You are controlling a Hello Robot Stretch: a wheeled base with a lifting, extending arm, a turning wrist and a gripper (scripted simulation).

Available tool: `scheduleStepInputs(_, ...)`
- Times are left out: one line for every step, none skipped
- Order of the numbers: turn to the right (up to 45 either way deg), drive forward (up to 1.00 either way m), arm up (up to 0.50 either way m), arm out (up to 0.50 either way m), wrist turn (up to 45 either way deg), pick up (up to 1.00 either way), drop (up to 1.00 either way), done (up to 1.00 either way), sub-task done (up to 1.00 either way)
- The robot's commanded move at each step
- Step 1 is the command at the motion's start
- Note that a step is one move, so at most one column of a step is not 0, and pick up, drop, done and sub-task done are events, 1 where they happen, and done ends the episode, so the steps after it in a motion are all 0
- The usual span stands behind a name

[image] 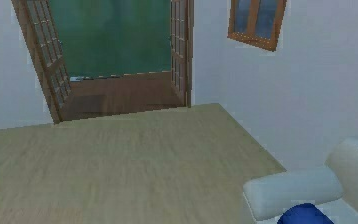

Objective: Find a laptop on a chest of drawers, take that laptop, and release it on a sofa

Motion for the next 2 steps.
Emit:
scheduleStepInputs(0.0,0.00,0.00,0.00,0.0,0.00,1.00,0.00,0.00)
scheduleStepInputs(0.0,0.00,0.10,0.00,0.0,0.00,0.00,0.00,0.00)
